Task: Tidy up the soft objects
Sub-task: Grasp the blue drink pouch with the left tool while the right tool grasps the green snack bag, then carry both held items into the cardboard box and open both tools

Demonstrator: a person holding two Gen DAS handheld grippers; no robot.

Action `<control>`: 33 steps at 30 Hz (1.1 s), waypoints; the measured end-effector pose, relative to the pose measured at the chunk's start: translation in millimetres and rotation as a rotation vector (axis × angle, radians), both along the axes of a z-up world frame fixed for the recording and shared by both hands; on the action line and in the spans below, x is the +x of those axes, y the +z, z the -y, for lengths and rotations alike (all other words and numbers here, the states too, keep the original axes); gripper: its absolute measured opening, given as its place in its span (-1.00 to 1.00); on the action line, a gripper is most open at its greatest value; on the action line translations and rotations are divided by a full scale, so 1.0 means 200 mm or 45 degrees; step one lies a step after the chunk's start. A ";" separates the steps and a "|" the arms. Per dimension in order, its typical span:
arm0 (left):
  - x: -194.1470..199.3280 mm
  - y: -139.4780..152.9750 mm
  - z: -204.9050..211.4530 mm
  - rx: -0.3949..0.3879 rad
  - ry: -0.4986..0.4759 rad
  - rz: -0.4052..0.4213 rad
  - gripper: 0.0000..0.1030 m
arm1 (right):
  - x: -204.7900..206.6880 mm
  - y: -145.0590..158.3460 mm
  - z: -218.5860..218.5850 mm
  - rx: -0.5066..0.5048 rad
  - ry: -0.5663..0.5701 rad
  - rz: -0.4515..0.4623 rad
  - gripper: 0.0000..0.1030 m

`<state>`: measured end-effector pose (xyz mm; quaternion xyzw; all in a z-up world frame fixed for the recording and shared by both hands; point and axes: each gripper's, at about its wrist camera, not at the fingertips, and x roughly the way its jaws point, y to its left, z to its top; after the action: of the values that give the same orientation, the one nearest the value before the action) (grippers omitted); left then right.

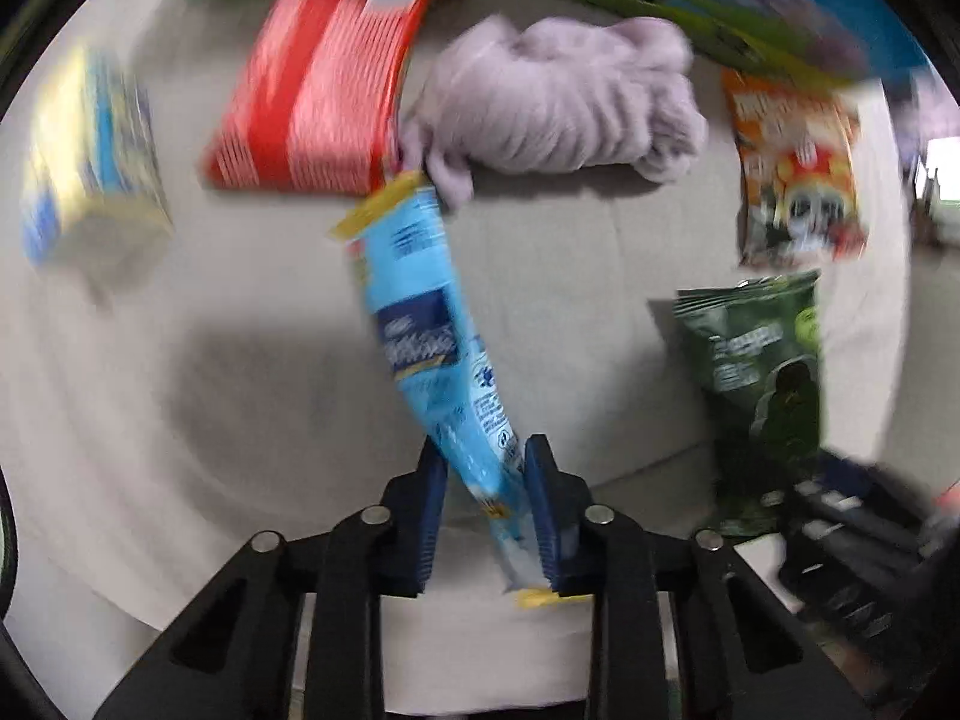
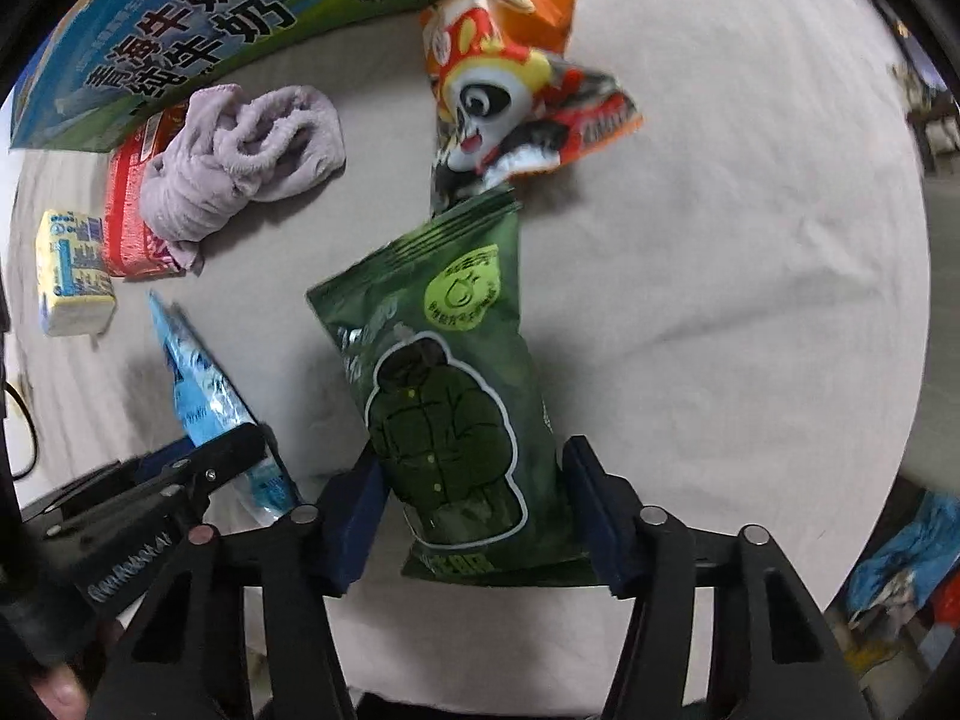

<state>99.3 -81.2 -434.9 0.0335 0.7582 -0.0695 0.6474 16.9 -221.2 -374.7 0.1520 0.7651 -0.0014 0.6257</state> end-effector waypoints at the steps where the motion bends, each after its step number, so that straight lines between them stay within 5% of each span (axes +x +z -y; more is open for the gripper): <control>1: -0.01 0.02 0.02 0.061 -0.097 0.040 -0.56 | -0.02 -0.02 -0.01 0.025 -0.016 -0.028 0.14; 5: -0.04 -0.02 0.06 0.118 -0.251 0.026 -0.55 | -0.06 -0.08 -0.03 -0.006 -0.005 -0.006 0.24; 12: -0.04 -0.11 -0.04 0.006 0.023 -0.045 -0.50 | -0.04 -0.15 -0.07 -0.063 0.012 0.009 0.30; 17: -0.09 -0.14 -0.15 -0.045 0.071 -0.008 -0.71 | -0.06 -0.16 -0.15 -0.110 0.073 0.026 -0.13; 19: -0.10 0.02 -0.18 -0.026 0.043 0.024 -0.74 | -0.08 -0.15 -0.16 -0.107 0.070 0.039 -0.22; 24: -0.14 0.16 -0.17 -0.011 0.001 0.074 -0.76 | -0.10 -0.13 -0.17 -0.088 0.061 0.062 -0.26; 33: -0.12 0.61 -0.18 -0.065 -0.012 0.172 -0.77 | -0.16 0.14 -0.07 0.032 0.003 0.178 -0.28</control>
<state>75.6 -46.1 -312.7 0.0253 0.7106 -0.0893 0.6974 -15.9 -207.7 -345.9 0.1587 0.7198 0.0197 0.6755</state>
